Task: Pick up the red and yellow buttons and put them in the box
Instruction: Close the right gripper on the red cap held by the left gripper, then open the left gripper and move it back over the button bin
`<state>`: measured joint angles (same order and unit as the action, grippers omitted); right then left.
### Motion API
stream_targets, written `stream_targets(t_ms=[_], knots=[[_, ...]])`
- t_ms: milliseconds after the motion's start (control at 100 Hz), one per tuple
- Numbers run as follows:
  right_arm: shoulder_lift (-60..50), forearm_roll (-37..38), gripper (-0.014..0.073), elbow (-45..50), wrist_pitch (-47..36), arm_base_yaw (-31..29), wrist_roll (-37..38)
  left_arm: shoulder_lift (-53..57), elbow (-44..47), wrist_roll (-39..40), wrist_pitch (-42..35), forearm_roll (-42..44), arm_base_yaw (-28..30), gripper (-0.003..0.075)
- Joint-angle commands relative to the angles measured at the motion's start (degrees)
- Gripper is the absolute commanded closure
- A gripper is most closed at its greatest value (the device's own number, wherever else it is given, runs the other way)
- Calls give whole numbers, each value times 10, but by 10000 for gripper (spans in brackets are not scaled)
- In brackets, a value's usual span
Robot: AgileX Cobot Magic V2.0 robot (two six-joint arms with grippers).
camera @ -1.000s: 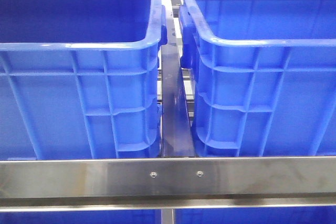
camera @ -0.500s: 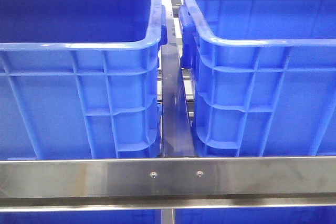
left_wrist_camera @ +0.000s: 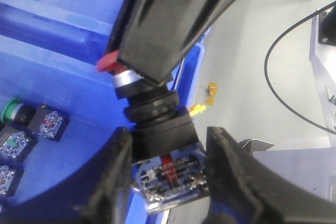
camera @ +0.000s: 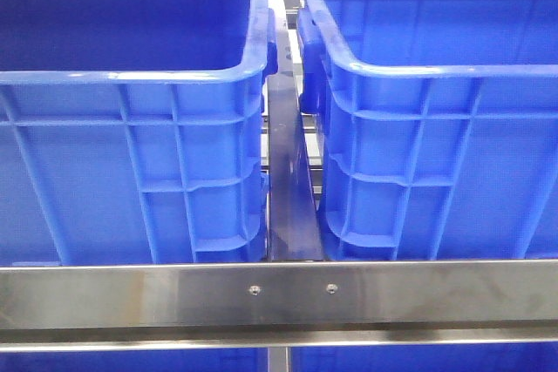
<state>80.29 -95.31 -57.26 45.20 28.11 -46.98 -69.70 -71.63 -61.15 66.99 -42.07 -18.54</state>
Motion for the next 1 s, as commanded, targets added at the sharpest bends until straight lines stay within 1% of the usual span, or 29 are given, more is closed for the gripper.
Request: stream_targets(t_ms=[0,40,70,90,100,150,160,180,230,250,280,330,370,580,750,810,900,990], knots=[[-16,-37,480,-19,36,1,-8,13,-17,0,-18,-34,-5,724],[-16,-37,480,-19,36,1,-8,13,-17,0,-18,-34,-5,699],[-16,-37,480,-19,36,1,-8,13,-17,0,-18,-34,-5,667],[-16,-37,480,-19,36,1,-8,13,-17,0,-18,-34,-5,627],[-16,-37,480,-19,36,1,-8,13,-17,0,-18,-34,-5,627],[-16,-37,480,-19,36,1,-8,13,-17,0,-18,-34,-5,524],[-16,-37,480,-19,36,1,-8,13,-17,0,-18,-34,-5,494],[-16,-37,480,-19,36,1,-8,13,-17,0,-18,-34,-5,462],[-16,-37,480,-19,36,1,-8,13,-17,2,-21,-34,-5,330],[-16,-37,480,-19,36,1,-8,13,-17,2,-23,-34,-5,297],[-16,-37,480,-19,36,1,-8,13,-17,4,-25,-34,-5,223],[-16,-37,480,-19,36,1,-8,13,-17,5,-29,-34,-5,146],[-16,-37,480,-19,36,1,-8,13,-17,5,-33,-34,-5,110],[-16,-37,480,-19,28,1,-8,21,-16,32,-60,-29,-4,101],[-18,-37,480,-19,10,-1,-9,57,6,60,-113,-13,4,101],[-18,-37,480,-19,0,-1,-9,79,20,73,-141,-9,15,101],[-18,-37,480,-19,-12,-1,-9,111,43,85,-163,-8,34,101],[-18,-37,480,-19,-26,-1,-9,153,77,114,-191,-6,58,101]])
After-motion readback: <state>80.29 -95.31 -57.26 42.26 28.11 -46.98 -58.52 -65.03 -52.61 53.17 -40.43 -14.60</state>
